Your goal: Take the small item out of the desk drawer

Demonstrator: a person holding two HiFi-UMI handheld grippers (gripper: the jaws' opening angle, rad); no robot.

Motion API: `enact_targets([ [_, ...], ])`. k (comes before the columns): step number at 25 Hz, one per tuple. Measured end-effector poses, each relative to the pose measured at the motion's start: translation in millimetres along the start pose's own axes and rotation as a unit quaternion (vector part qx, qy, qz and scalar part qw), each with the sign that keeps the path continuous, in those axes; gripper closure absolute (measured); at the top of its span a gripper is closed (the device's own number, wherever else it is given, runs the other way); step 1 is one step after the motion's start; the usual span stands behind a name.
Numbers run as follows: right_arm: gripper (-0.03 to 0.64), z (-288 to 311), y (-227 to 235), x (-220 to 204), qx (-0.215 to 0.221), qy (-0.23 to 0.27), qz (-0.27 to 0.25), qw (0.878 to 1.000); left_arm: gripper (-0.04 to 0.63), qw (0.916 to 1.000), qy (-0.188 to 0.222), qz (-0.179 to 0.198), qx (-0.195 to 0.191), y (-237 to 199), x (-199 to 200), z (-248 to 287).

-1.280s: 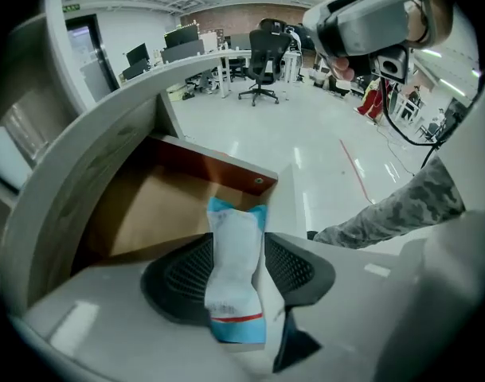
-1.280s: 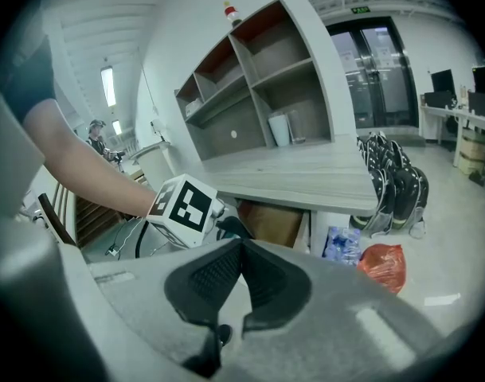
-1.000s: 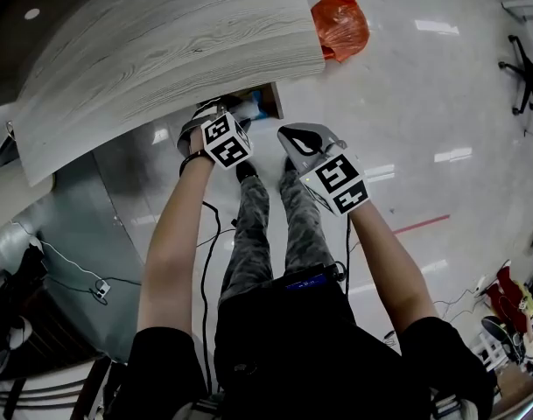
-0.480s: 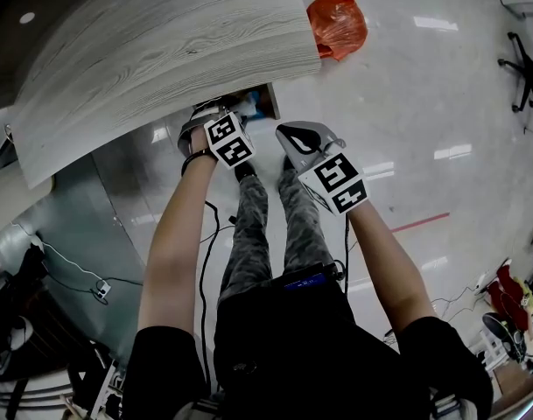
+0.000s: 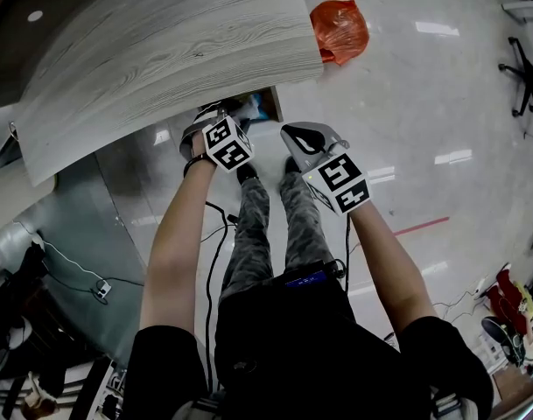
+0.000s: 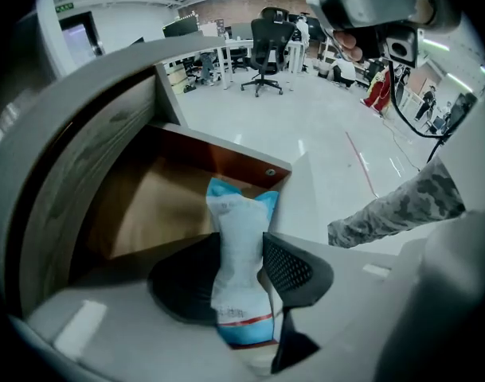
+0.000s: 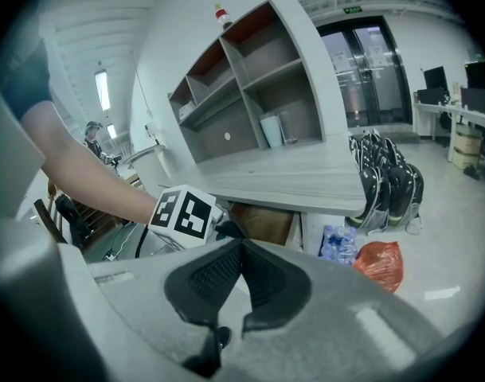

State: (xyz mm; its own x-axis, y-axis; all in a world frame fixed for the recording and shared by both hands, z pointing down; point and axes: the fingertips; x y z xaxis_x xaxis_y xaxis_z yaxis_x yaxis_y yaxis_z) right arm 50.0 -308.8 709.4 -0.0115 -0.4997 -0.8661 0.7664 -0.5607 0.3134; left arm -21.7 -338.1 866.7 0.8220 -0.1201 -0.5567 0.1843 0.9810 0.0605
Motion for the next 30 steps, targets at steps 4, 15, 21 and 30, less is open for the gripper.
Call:
enact_targets([
  [4, 0.614, -0.9, -1.4, 8.0, 0.000, 0.000, -0.002, 1.000, 0.430, 0.9999, 0.012, -0.006, 0.003, -2.1, 9.0, -10.4],
  [15, 0.614, -14.9, -12.0, 29.4, -0.002, 0.002, -0.018, 1.000, 0.426, 0.9971, 0.060, -0.038, 0.026, -2.9, 36.2, -56.2],
  [21, 0.614, -27.1, -26.7, 44.1, 0.000, 0.003, -0.028, 1.000, 0.425, 0.9940, 0.088, -0.052, 0.040, 5.4, 52.8, -91.2],
  [30, 0.614, -42.0, -45.2, 72.2, 0.002, 0.006, -0.052, 0.999, 0.425, 0.9857, 0.134, -0.075, 0.070, 9.2, 78.6, -145.1],
])
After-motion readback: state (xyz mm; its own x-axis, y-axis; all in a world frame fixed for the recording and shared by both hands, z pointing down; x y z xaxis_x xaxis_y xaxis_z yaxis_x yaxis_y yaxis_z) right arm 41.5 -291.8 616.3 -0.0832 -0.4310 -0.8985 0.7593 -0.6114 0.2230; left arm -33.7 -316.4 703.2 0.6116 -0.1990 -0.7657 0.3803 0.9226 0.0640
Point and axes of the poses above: the fingertips, and each gripper's own axes: z forward along the fingers, y to its right, x out of its top, and after that the axes turned 15 degrees about y, right-handed
